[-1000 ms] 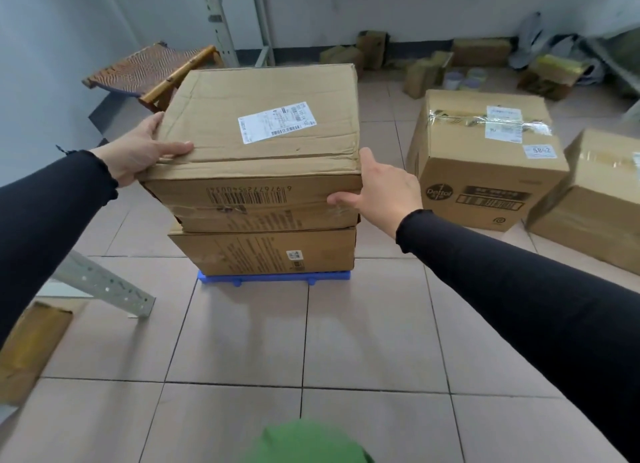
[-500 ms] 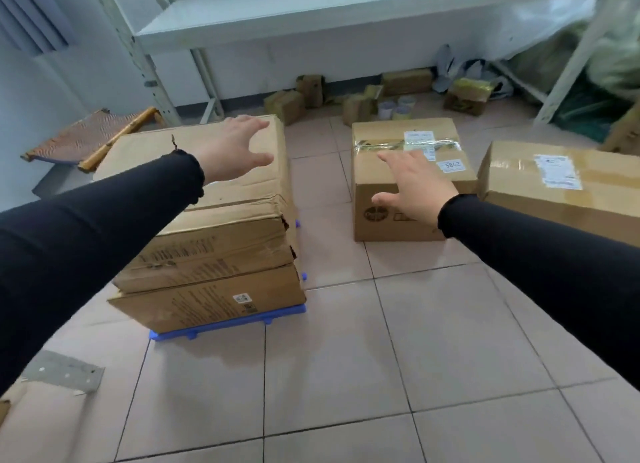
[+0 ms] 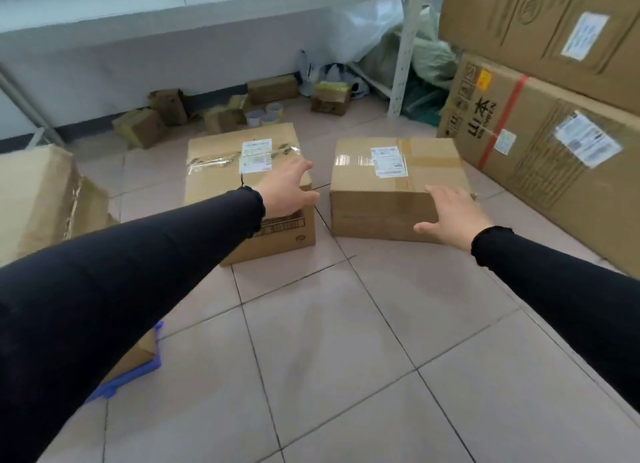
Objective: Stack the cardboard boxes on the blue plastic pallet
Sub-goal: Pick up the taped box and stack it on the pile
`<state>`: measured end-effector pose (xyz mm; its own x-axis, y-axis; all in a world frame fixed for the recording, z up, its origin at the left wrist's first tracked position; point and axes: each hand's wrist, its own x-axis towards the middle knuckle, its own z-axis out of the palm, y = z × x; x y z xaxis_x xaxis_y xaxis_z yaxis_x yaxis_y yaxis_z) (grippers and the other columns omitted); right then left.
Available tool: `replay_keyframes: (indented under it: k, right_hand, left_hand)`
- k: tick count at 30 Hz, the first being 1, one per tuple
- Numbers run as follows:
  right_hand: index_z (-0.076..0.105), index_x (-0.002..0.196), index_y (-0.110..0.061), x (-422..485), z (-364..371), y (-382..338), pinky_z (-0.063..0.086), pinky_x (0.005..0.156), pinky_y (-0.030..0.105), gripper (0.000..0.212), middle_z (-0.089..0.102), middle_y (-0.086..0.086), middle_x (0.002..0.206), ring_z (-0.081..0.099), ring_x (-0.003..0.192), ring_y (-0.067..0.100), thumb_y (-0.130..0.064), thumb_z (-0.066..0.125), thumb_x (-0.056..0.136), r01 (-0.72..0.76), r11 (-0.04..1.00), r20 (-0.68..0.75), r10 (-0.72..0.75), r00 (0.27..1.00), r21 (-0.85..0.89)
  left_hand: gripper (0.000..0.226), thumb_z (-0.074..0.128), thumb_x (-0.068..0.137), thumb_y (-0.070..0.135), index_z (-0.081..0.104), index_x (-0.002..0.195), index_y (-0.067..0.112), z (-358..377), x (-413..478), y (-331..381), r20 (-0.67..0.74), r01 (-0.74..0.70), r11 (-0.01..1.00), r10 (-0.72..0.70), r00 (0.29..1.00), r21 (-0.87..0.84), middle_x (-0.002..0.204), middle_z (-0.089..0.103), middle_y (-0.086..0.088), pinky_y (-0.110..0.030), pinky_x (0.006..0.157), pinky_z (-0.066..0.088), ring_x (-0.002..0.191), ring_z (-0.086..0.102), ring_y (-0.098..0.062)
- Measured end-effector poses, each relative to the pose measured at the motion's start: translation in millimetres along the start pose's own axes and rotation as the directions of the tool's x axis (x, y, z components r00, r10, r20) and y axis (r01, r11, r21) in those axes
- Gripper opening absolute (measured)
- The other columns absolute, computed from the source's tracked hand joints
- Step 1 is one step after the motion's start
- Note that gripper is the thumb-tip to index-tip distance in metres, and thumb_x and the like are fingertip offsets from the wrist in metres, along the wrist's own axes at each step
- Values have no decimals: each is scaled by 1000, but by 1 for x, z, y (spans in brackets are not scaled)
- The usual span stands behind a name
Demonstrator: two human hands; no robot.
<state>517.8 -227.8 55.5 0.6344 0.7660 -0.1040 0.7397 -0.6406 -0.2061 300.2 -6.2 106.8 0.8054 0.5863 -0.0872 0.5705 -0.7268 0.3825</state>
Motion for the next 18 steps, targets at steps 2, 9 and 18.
replay_keyframes:
  k: [2,9,18]
  right_hand:
    - [27,160,-12,6,10,38,36,115,51,89,40,13,161,32,149,35,-46,71,91,-67,996,15,66,998,50]
    - [30,157,-8,39,52,122,40,109,50,85,47,16,155,38,143,37,-42,72,91,-237,951,87,224,971,199]
    - [3,163,-17,88,76,134,40,108,44,99,34,15,164,42,144,38,-31,72,94,-382,747,253,288,924,544]
  left_hand:
    - [71,60,100,33,27,161,15,25,21,17,35,23,998,-21,999,-58,165,32,-7,-36,116,30,149,34,-24]
    - [67,56,103,26,25,160,9,88,86,31,55,208,955,-201,978,-212,161,37,-11,-32,106,36,142,42,-28]
    - [64,63,98,32,33,152,17,122,132,17,153,351,813,-317,936,-465,132,50,2,-31,92,37,114,48,-18]
